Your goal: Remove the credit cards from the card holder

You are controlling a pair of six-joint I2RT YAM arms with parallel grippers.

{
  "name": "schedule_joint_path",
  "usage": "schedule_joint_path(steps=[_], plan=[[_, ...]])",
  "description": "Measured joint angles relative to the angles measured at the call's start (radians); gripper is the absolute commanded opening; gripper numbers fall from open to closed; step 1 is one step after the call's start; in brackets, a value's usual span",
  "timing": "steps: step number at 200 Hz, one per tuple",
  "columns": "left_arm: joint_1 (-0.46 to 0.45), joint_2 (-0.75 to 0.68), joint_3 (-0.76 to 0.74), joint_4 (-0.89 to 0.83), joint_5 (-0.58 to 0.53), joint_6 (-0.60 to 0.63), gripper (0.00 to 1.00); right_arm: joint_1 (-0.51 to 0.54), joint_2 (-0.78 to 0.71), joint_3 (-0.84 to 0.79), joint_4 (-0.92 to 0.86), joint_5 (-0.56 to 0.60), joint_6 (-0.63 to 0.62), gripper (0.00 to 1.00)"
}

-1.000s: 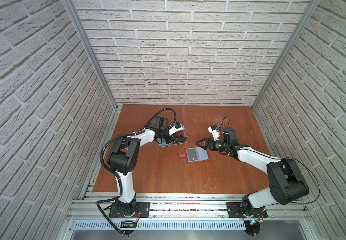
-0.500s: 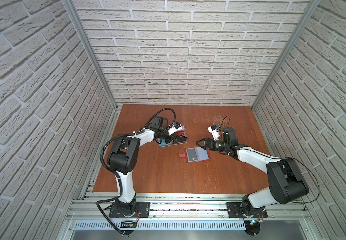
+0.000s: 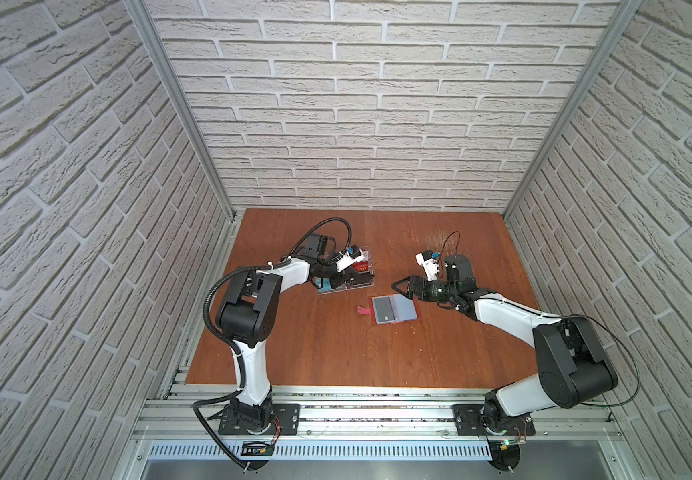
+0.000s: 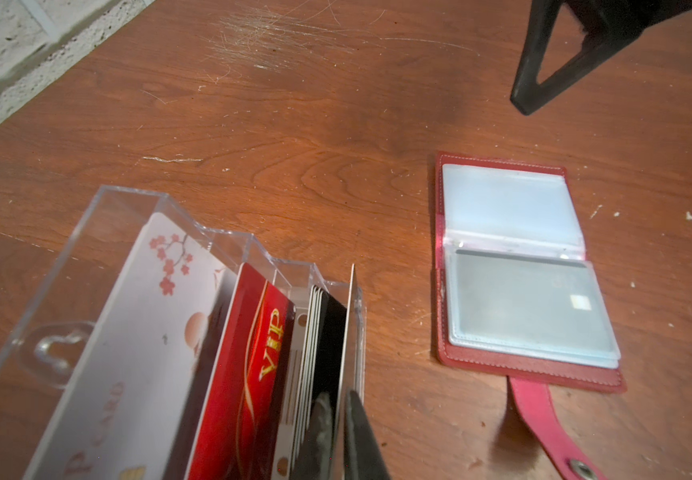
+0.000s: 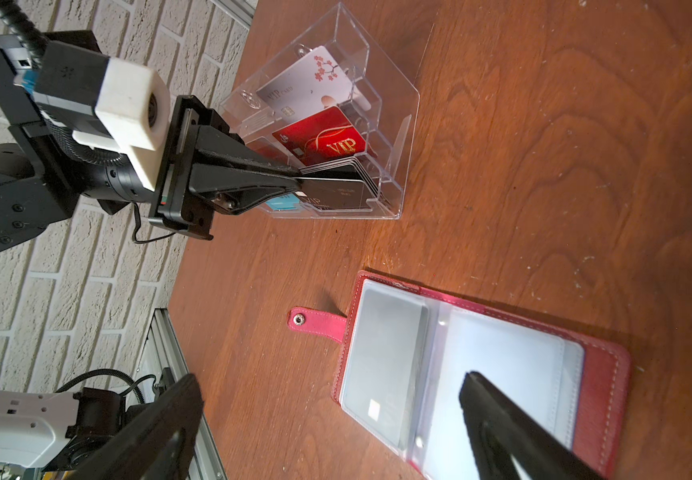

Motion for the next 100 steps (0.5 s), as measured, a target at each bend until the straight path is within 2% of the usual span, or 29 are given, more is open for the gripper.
schedule_joint_path(steps=[100], plan=[[0.0,-0.003,-0.001,0.011,-0.029,-0.01,0.13,0.0,0.0,0.0,0.0,-0.002,0.0,0.97]])
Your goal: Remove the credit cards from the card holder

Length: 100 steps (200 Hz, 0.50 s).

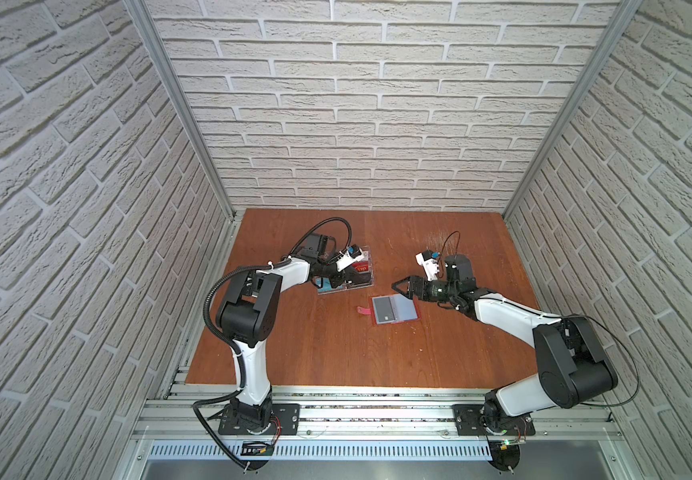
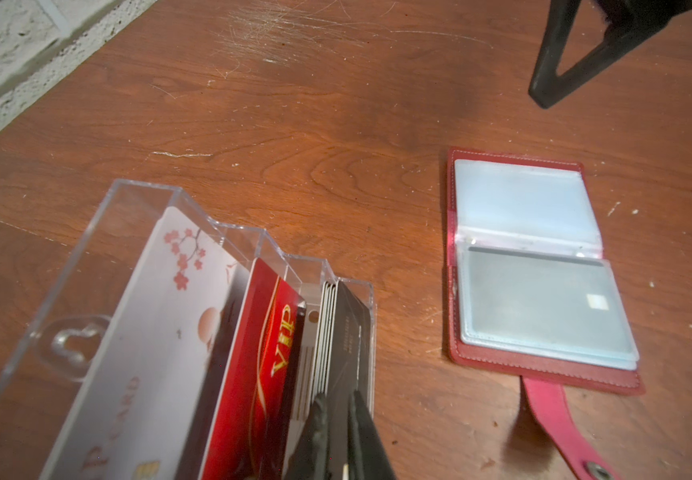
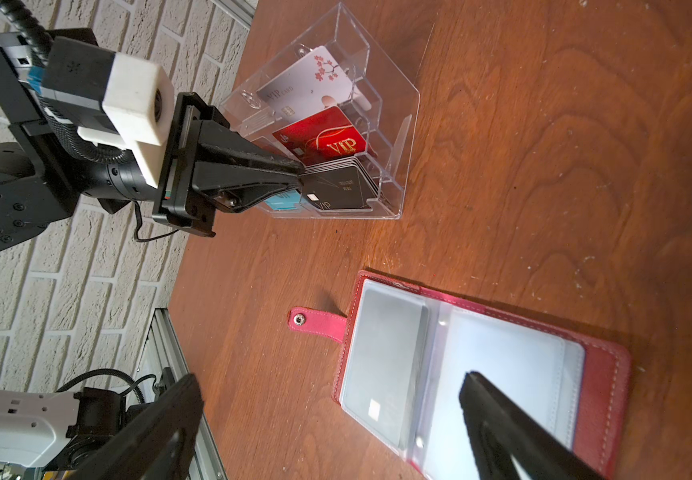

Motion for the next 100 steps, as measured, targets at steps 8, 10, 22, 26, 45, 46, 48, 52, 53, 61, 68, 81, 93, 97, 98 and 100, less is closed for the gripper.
schedule_joint_path(steps=[8,10,22,26,45,46,48,52,53,61,68,81,93,97,98,100], plan=[[0.0,-0.006,-0.006,0.004,-0.003,-0.008,0.14,0.0,0.0,0.0,0.0,-0.002,0.0,0.97],[0.0,-0.007,-0.008,0.007,-0.004,-0.01,0.14,0.0,0.0,0.0,0.0,-0.002,0.0,0.97],[0.0,-0.026,-0.024,0.019,-0.008,-0.025,0.16,0.0,0.0,0.0,0.001,-0.003,0.0,0.98],[0.0,-0.035,-0.031,0.024,-0.01,-0.031,0.16,0.0,0.0,0.0,0.001,-0.003,0.0,0.98],[-0.007,-0.089,-0.062,0.047,-0.023,-0.055,0.17,0.0,0.0,0.0,0.003,-0.003,0.001,0.99],[-0.008,-0.094,-0.064,0.049,-0.024,-0.055,0.17,0.0,0.0,0.0,0.003,-0.003,0.001,0.99],[-0.008,-0.102,-0.068,0.051,-0.027,-0.057,0.17,0.0,0.0,0.0,0.004,-0.003,0.001,0.99],[-0.01,-0.116,-0.075,0.056,-0.032,-0.063,0.18,0.0,0.0,0.0,0.005,-0.003,0.002,0.99],[-0.01,-0.119,-0.076,0.056,-0.034,-0.063,0.19,0.0,0.0,0.0,0.005,-0.003,0.002,0.99],[-0.016,-0.151,-0.092,0.069,-0.046,-0.07,0.21,0.0,0.0,0.0,0.007,-0.004,0.004,0.99],[-0.024,-0.18,-0.107,0.08,-0.058,-0.076,0.24,0.0,0.0,0.0,0.008,-0.003,0.005,0.99],[-0.044,-0.236,-0.143,0.103,-0.087,-0.087,0.27,0.0,0.0,0.0,0.006,0.0,0.005,0.99],[-0.068,-0.283,-0.178,0.117,-0.116,-0.096,0.33,0.001,0.0,0.0,0.002,0.011,0.004,0.99],[-0.079,-0.3,-0.19,0.121,-0.128,-0.098,0.36,0.001,0.0,0.0,-0.002,0.016,0.003,0.99],[-0.082,-0.305,-0.194,0.122,-0.131,-0.099,0.36,0.002,0.0,0.0,-0.004,0.018,0.003,0.99],[-0.085,-0.31,-0.197,0.122,-0.134,-0.1,0.38,0.002,0.0,0.0,-0.008,0.02,0.003,0.99]])
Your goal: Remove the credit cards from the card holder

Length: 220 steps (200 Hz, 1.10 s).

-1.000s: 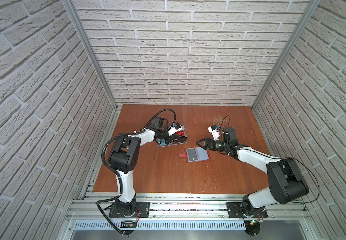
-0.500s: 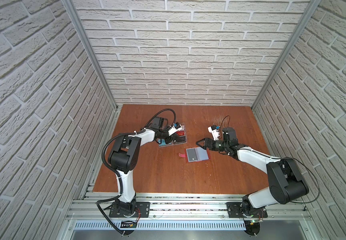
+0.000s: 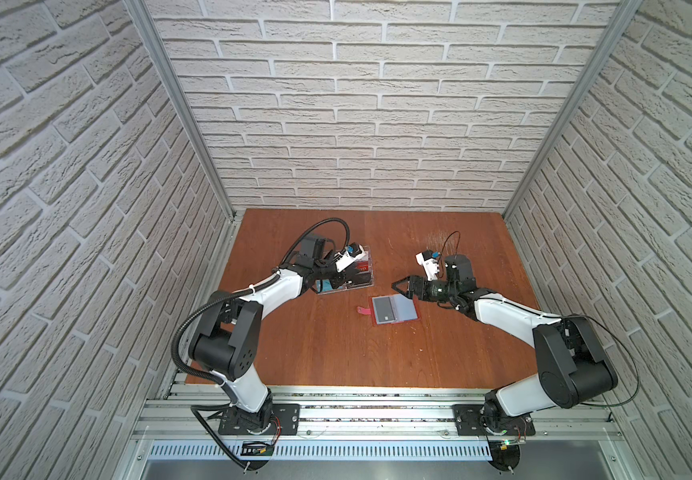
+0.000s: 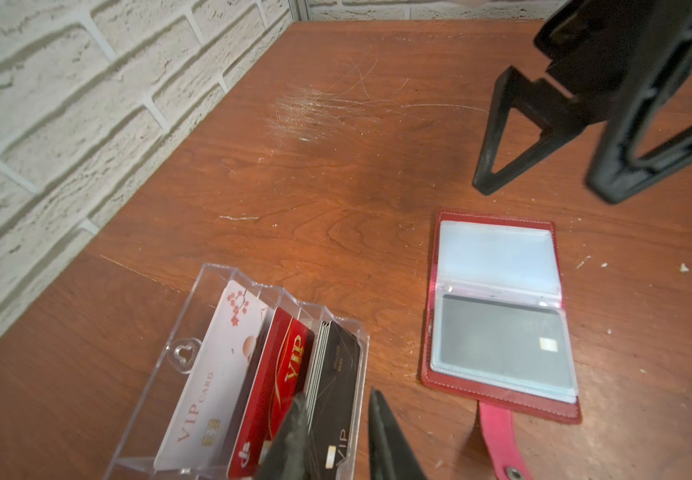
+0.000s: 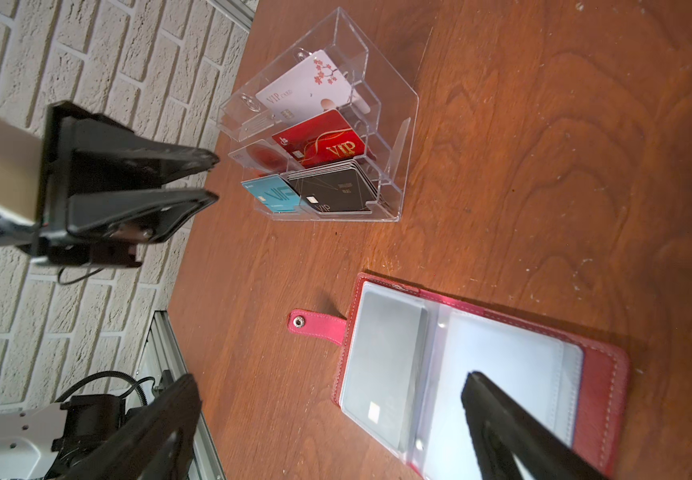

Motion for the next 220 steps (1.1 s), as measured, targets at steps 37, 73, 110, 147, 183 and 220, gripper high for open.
schedule_joint_path(steps=[37,73,110,147,183,220], plan=[[-0.102,-0.123,-0.091,0.011,-0.13,-0.024,0.98,0.005,0.0,0.0,-0.067,0.066,-0.006,1.0],[-0.198,-0.203,-0.136,0.013,-0.281,-0.117,0.98,0.005,-0.034,-0.026,-0.131,0.127,-0.019,1.0],[-0.226,-0.22,-0.104,-0.032,-0.389,-0.261,0.98,0.009,-0.146,-0.096,-0.205,0.164,-0.05,0.99],[-0.228,-0.227,-0.079,-0.099,-0.43,-0.379,0.98,0.011,-0.208,-0.119,-0.245,0.192,-0.067,0.99],[-0.278,-0.289,-0.09,-0.17,-0.646,-0.434,0.98,0.011,-0.201,-0.119,-0.255,0.216,-0.071,0.98],[-0.282,-0.473,-0.261,-0.09,-0.847,-0.481,0.98,0.025,-0.182,-0.119,-0.283,0.259,-0.074,0.98]])
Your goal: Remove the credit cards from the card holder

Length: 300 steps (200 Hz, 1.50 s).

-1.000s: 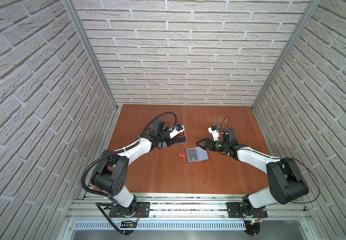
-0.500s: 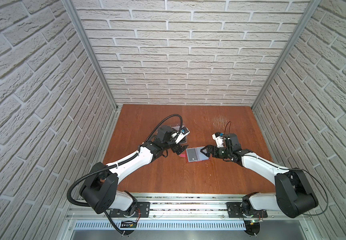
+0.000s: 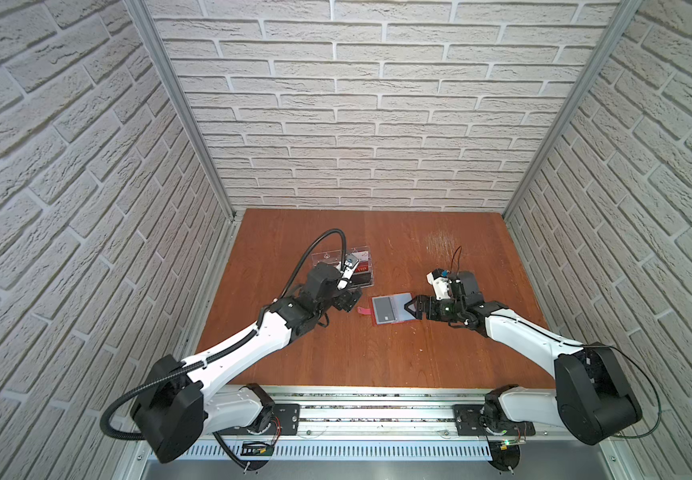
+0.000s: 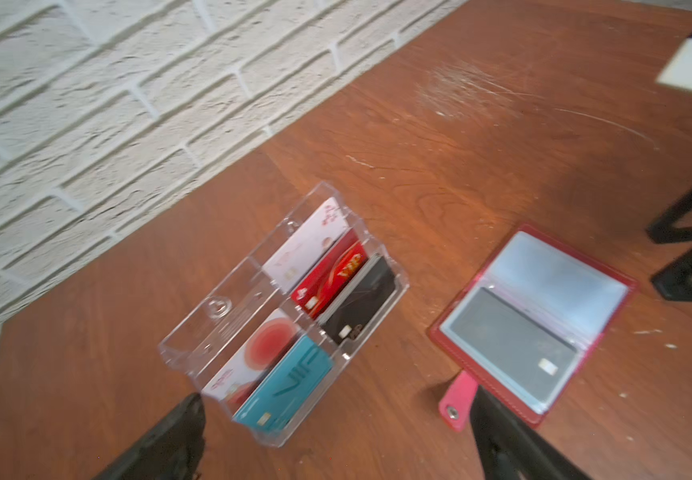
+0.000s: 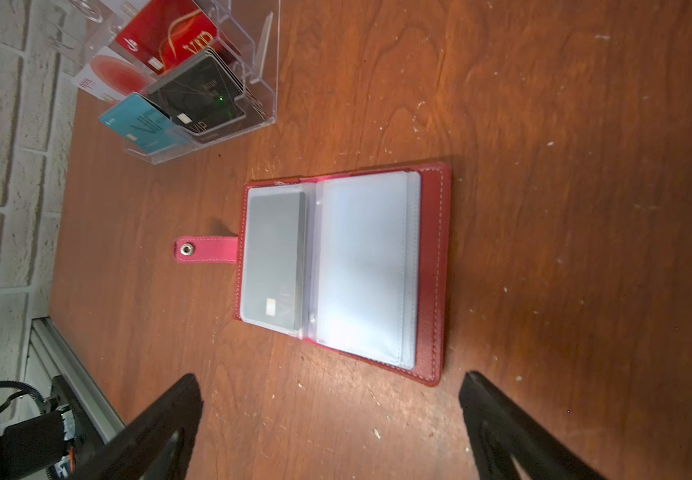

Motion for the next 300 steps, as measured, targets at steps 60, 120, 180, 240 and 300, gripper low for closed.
schedule_joint_path(steps=[60,120,180,240,300], plan=[[0.022,-0.005,-0.021,0.016,-0.053,-0.192,0.98,0.013,0.047,0.007,-0.029,0.075,-0.005,0.98],[0.022,0.285,0.224,0.01,0.066,-0.514,0.98,0.026,0.092,0.02,-0.039,0.112,-0.004,0.93],[0.051,0.533,0.311,-0.085,0.29,-0.837,0.98,0.03,0.168,0.048,-0.016,0.106,-0.007,0.85],[0.04,0.523,0.258,0.017,0.382,-0.959,0.98,0.044,0.212,0.055,0.063,0.07,-0.004,0.77],[-0.013,0.51,0.222,0.033,0.307,-0.993,0.98,0.058,0.232,0.057,0.097,0.057,-0.003,0.67]])
